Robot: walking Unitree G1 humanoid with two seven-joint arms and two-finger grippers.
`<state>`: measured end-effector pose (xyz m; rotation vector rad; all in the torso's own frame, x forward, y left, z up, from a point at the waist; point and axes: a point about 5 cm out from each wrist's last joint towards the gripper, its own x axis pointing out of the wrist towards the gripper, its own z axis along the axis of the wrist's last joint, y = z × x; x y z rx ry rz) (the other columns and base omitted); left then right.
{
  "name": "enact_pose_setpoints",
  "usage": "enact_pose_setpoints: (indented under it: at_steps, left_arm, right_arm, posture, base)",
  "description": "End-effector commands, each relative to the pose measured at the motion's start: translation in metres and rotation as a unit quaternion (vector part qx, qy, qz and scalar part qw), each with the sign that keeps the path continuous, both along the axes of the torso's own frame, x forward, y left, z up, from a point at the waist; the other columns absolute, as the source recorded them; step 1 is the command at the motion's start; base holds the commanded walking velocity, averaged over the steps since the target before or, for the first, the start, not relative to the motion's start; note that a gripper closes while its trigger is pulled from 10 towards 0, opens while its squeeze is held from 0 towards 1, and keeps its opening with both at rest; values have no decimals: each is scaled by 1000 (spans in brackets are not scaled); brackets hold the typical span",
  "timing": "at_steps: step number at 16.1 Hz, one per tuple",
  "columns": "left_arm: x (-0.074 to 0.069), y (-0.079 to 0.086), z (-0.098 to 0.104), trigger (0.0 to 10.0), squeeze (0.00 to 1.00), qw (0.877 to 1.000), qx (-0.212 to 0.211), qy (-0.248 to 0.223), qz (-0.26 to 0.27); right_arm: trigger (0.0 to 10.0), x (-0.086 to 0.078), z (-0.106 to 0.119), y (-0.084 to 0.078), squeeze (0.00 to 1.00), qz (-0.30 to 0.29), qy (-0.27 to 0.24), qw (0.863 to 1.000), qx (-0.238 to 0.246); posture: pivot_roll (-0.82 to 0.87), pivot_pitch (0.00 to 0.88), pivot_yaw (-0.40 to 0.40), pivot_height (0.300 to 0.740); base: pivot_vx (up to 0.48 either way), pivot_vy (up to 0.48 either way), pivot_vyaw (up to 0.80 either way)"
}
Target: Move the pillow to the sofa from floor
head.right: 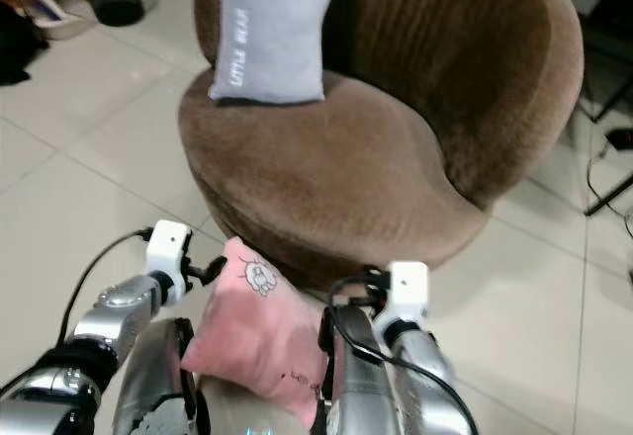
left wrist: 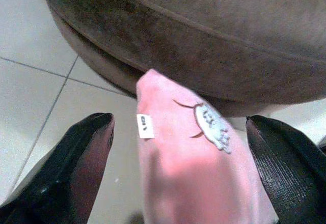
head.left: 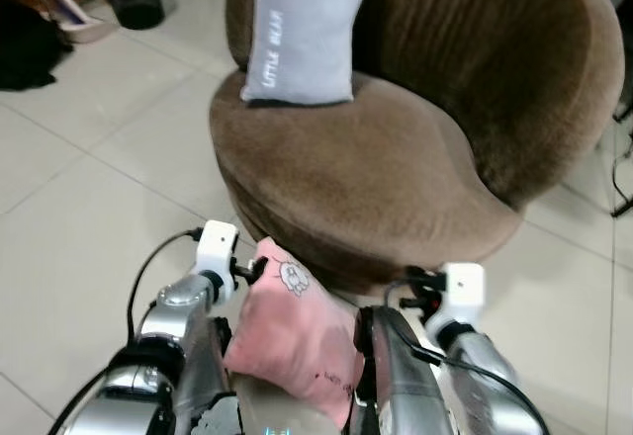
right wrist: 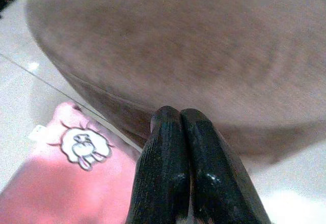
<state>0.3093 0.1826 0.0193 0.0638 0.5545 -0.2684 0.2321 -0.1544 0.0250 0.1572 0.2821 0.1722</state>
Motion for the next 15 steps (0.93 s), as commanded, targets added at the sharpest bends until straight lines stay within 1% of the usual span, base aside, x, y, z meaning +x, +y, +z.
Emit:
enact_pose_setpoints:
  at_steps: [1, 2, 3, 4, 6, 7, 9, 10, 11, 12, 13, 15]
  left_arm:
    - [-3, -2, -7, 10000, 1000, 1000, 17, 15, 1]
    - [2, 1, -4, 10000, 1000, 999, 33, 14, 8]
    - [5, 0, -2, 10000, 1000, 999, 39, 8, 3]
    - [6, -2, -1, 10000, 1000, 999, 40, 5, -2]
    - [11, -10, 4, 10000, 1000, 999, 40, -12, -26]
    - [11, -13, 4, 10000, 1000, 998, 48, -16, -37]
    - [11, -12, 3, 10000, 1000, 998, 57, -13, -33]
    - [11, -11, 3, 10000, 749, 998, 58, -9, -25]
    - [11, -10, 2, 10000, 208, 998, 55, -5, -21]
    - [10, -8, 1, 10000, 0, 998, 52, 3, -17]
    - [10, -7, 0, 10000, 0, 998, 54, 9, -18]
    - [11, -4, 1, 10000, 0, 998, 64, 11, -1]
  right_arm:
    - [10000, -7, 3, -3, 0, -5, 4, 1000, 4]
    - [10000, -18, 6, -2, 0, 3, 6, 1000, 0]
    - [10000, -23, 9, -1, 0, 5, 4, 1000, 3]
    - [10000, -25, 11, -1, 0, 7, 3, 1000, 2]
    - [10000, -30, 15, 0, 0, 8, 1, 1000, 2]
    - [10000, -31, 17, 1, 0, 7, 1, 1000, 3]
    - [10000, -31, 19, 4, 0, 11, 2, 1000, 2]
    - [10000, -31, 21, 5, 0, 13, 2, 1000, 2]
    - [10000, -32, 22, 5, 0, 14, 2, 1000, 2]
    - [10000, -32, 23, 4, 0, 15, 3, 1000, 2]
    - [10000, -32, 25, 3, 0, 16, 4, 1000, -1]
    - [10000, -31, 27, 2, 0, 15, 1, 1000, -3]
  posture:
    - [-146, 258, -99, 570]
    - [-164, 267, -94, 570]
    - [-170, 270, -92, 560]
    - [-176, 273, -86, 555]
    - [-175, 282, -79, 535]
    - [-174, 286, -74, 525]
    - [-174, 289, -69, 510]
    - [-175, 293, -70, 500]
    - [-175, 293, -70, 495]
    - [-176, 295, -72, 485]
    - [-178, 298, -74, 470]
    - [-186, 306, -79, 461]
  base:
    - [0, 0, 0]
    - [0, 0, 0]
    - [0, 0, 0]
    - [0, 0, 0]
    - [0, 0, 0]
    - [0, 0, 0]
    - [0, 0, 0]
    - [0, 0, 0]
    - [0, 0, 0]
    - [0, 0, 0]
    - [0, 0, 0]
    - [0, 0, 0]
